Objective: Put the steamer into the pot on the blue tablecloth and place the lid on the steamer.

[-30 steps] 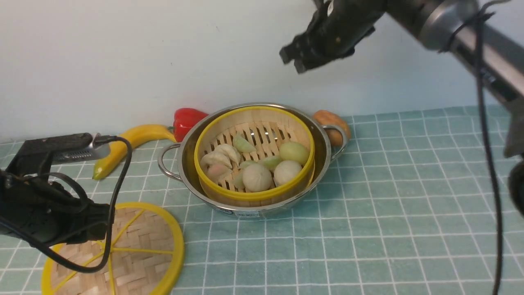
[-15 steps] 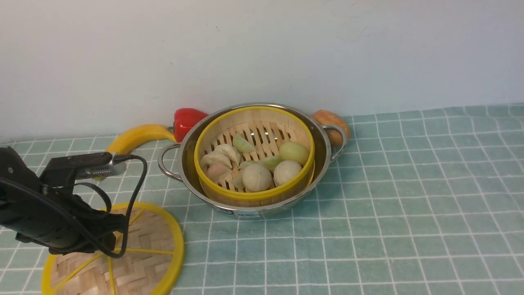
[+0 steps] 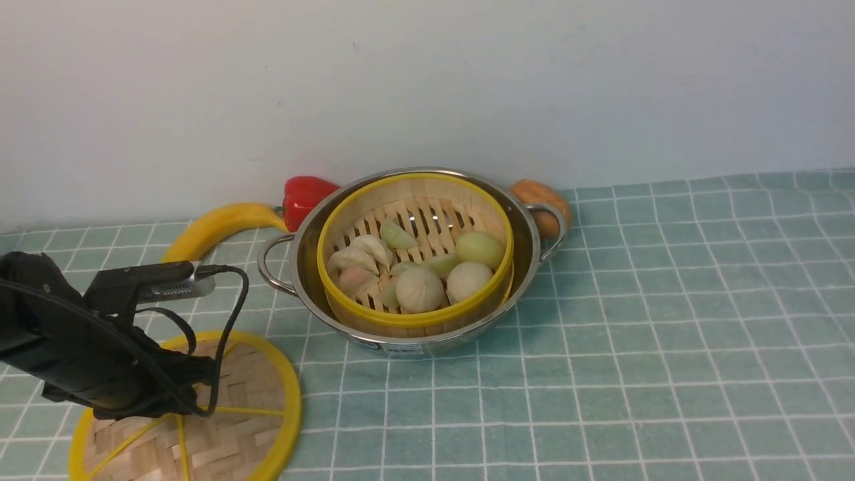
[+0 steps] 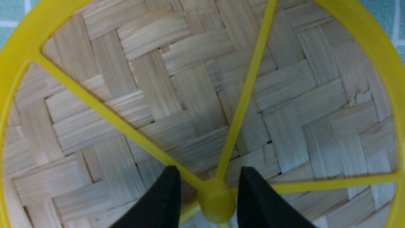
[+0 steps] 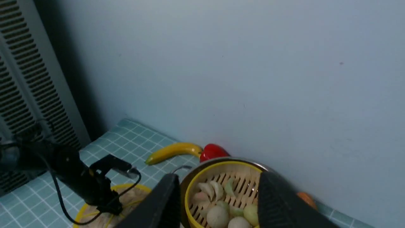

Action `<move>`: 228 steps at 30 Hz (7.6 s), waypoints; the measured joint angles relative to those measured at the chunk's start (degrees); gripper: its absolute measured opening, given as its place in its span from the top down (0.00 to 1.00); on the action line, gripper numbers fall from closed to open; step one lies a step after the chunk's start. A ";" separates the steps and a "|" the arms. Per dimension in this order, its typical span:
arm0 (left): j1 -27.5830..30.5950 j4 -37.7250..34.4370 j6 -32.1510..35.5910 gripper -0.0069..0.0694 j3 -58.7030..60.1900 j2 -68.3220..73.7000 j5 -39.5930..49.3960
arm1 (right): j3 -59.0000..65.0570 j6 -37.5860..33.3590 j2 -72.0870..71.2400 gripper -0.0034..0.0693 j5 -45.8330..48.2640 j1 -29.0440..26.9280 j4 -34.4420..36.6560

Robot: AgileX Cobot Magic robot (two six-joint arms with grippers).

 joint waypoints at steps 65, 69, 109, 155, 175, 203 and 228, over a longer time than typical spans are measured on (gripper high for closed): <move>-31.39 19.29 -12.05 0.76 -76.27 33.93 34.26 | 20.00 10.35 -20.55 0.47 0.14 0.00 -11.21; -31.39 18.24 -12.05 0.76 -76.27 33.95 33.41 | 20.00 10.35 -20.55 0.47 0.14 0.00 -11.21; -30.90 19.31 -13.08 0.74 -76.39 35.86 33.55 | 20.21 10.35 -20.55 0.47 0.14 0.00 -10.82; -30.85 8.27 -5.96 0.94 -37.25 -31.80 32.93 | 65.01 13.51 -53.82 0.97 -1.19 0.00 -29.15; -30.85 6.61 -10.63 0.94 16.05 -68.05 3.92 | 65.47 13.51 -53.52 0.90 -2.09 0.00 -23.07; -3.15 17.99 -12.63 0.85 47.06 -95.11 -18.77 | 65.54 13.51 -53.52 0.79 -2.47 0.00 -9.37; -1.16 17.80 -14.04 0.80 48.24 -95.57 -20.33 | 65.54 13.51 -53.52 0.69 -2.47 0.00 -5.82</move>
